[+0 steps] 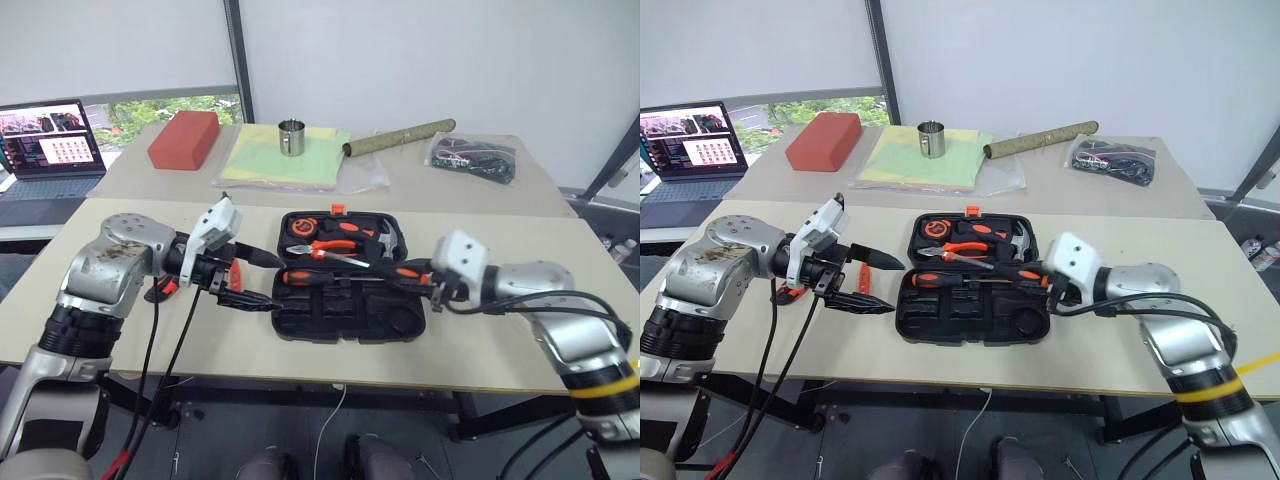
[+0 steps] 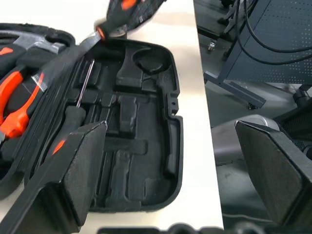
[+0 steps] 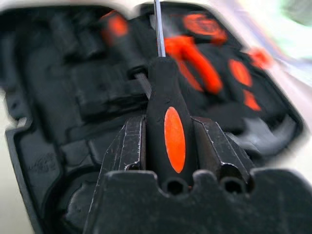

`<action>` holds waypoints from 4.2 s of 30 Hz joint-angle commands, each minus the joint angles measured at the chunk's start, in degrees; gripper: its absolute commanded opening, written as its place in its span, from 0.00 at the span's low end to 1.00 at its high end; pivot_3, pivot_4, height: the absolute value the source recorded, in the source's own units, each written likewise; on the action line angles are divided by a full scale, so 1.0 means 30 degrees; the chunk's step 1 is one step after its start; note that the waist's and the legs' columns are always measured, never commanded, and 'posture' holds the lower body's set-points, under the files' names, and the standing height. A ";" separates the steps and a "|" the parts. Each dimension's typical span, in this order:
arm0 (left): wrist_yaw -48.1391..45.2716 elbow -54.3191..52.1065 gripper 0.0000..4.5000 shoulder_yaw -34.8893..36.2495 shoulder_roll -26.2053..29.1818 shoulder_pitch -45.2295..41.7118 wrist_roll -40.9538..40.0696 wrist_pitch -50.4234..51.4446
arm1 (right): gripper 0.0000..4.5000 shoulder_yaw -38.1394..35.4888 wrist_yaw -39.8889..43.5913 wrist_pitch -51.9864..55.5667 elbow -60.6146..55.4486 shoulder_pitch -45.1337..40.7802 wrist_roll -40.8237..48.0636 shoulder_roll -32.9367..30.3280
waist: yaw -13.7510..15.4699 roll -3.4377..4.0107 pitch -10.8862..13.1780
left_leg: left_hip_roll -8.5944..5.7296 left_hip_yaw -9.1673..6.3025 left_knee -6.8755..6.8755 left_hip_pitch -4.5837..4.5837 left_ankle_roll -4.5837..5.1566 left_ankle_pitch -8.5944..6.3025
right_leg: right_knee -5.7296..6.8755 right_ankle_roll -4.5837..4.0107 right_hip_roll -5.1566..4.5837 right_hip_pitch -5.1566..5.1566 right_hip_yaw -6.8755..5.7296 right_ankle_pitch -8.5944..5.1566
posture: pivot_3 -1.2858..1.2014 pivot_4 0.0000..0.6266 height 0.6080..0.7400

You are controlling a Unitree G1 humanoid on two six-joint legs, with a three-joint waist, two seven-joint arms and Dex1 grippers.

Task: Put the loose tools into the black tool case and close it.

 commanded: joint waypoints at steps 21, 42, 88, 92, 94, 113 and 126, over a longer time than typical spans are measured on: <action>0.1192 -0.0859 1.00 0.0991 0.0268 0.0194 -0.0363 -0.0309 | 0.79 -0.0184 0.2094 -0.2548 0.5286 -0.3747 -0.1560 0.2638 | -0.0131 0.0008 0.0004 | 0.0006 0.0028 0.0017 0.0049 -0.0041 0.0022 | 0.0087 0.0031 -0.0086 0.0023 -0.0022 -0.0039 | 0.52 0.24 1.00; 0.1454 0.0228 1.00 0.0666 -0.0283 -0.0318 0.0129 -0.1013 | 0.01 0.2926 0.0214 -0.0239 0.5042 -0.2173 -0.5474 0.4425 | -0.0135 0.0012 0.0000 | 0.0013 0.0036 0.0014 0.0162 -0.0059 0.0026 | 0.0100 0.0007 -0.0079 0.0123 -0.0033 -0.0050 | 0.52 0.24 1.00; 2.3948 0.2017 1.00 0.5929 -0.5812 -0.1516 0.2148 1.6496 | 1.00 -0.6964 -0.7105 1.4221 -1.3150 0.3422 1.0045 0.2883 | 0.0189 -0.0081 0.0025 | 0.0069 -0.0013 -0.0119 0.0131 -0.0275 0.0039 | 0.0070 -0.0154 -0.0083 0.0060 -0.0071 -0.0014 | 0.52 0.24 1.00; 2.4183 0.3379 0.94 0.5790 -0.6853 -0.1621 0.2292 1.6137 | 1.00 -0.7000 -0.7201 1.3938 -1.3328 0.3620 1.0133 0.2855 | 0.0351 -0.0079 0.0023 | 0.0062 -0.0012 -0.0119 0.0143 -0.0413 -0.0039 | 0.0076 -0.0151 -0.0103 0.0073 -0.0062 -0.0012 | 0.52 0.24 1.00; 2.4282 0.4127 0.83 0.5784 -0.7106 -0.1701 0.2525 1.5698 | 1.00 -0.6933 -0.7111 1.3792 -1.3415 0.3612 1.0214 0.2812 | 0.0429 -0.0073 0.0020 | 0.0063 -0.0016 -0.0119 0.0159 -0.0421 -0.0037 | 0.0081 -0.0148 -0.0102 0.0093 -0.0074 -0.0010 | 0.52 0.24 1.00; 0.8095 0.5020 0.09 -0.0556 -0.0674 -0.3653 0.3086 0.2205 | 1.00 -0.8419 -0.5099 1.3686 -1.4275 0.6588 1.1472 -0.0156 | 0.0426 -0.0127 0.0051 | 0.0079 -0.0055 -0.0118 0.0005 -0.0474 -0.0005 | 0.0078 -0.0250 -0.0111 -0.0039 -0.0195 0.0005 | 0.52 0.24 1.00; 0.0110 0.6803 0.09 -0.6987 -0.3620 -0.6162 0.6759 -0.4049 | 1.00 -0.8679 -0.7158 1.3293 -1.5976 0.8625 1.1372 0.0037 | 0.0438 -0.0138 0.0058 | 0.0050 -0.0132 -0.0003 -0.0190 -0.0163 0.0050 | 0.0050 -0.0165 -0.0039 -0.0086 -0.0265 -0.0061 | 0.52 0.24 1.00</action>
